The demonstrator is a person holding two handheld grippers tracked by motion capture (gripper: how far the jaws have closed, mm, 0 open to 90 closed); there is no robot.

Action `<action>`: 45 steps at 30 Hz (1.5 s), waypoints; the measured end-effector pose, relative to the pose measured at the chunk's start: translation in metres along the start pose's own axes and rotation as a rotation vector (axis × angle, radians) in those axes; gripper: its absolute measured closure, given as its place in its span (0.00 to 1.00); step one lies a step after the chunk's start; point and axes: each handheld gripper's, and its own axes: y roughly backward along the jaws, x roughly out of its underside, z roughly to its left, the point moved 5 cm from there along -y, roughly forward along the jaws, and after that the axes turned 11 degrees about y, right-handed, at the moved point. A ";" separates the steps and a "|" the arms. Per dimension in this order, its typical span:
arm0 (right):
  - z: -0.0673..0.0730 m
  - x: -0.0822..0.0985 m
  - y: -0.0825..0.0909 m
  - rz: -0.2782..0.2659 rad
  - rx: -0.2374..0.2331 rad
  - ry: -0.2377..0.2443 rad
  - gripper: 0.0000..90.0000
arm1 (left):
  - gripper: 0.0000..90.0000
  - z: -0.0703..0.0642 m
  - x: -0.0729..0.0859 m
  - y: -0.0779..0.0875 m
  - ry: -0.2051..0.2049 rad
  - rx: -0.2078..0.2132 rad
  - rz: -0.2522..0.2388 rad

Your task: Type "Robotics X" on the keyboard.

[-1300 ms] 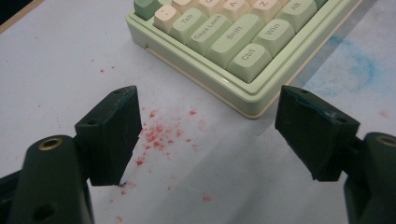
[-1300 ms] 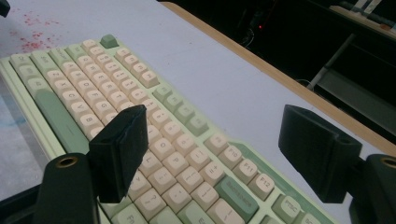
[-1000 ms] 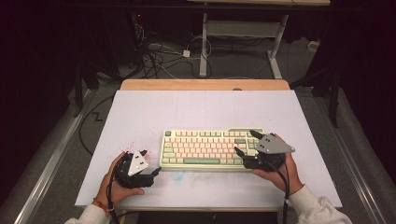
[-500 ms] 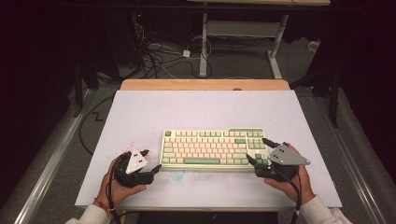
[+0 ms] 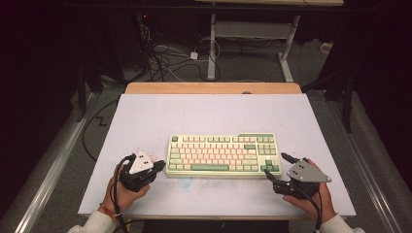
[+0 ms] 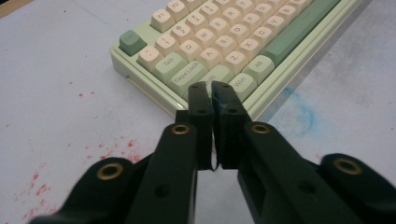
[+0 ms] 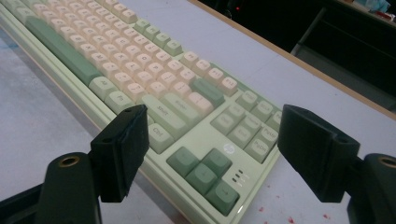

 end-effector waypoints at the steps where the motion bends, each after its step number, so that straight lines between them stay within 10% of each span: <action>1: 0.000 0.000 0.000 0.000 0.000 0.000 0.28 | 0.95 -0.001 -0.002 0.000 -0.005 0.000 0.002; 10: 0.000 0.004 -0.002 0.013 0.000 0.004 0.28 | 0.97 -0.009 -0.027 -0.007 0.019 0.055 0.009; 45: 0.007 0.008 -0.008 0.034 -0.034 0.034 0.28 | 0.97 -0.071 -0.077 -0.098 -0.136 0.148 0.135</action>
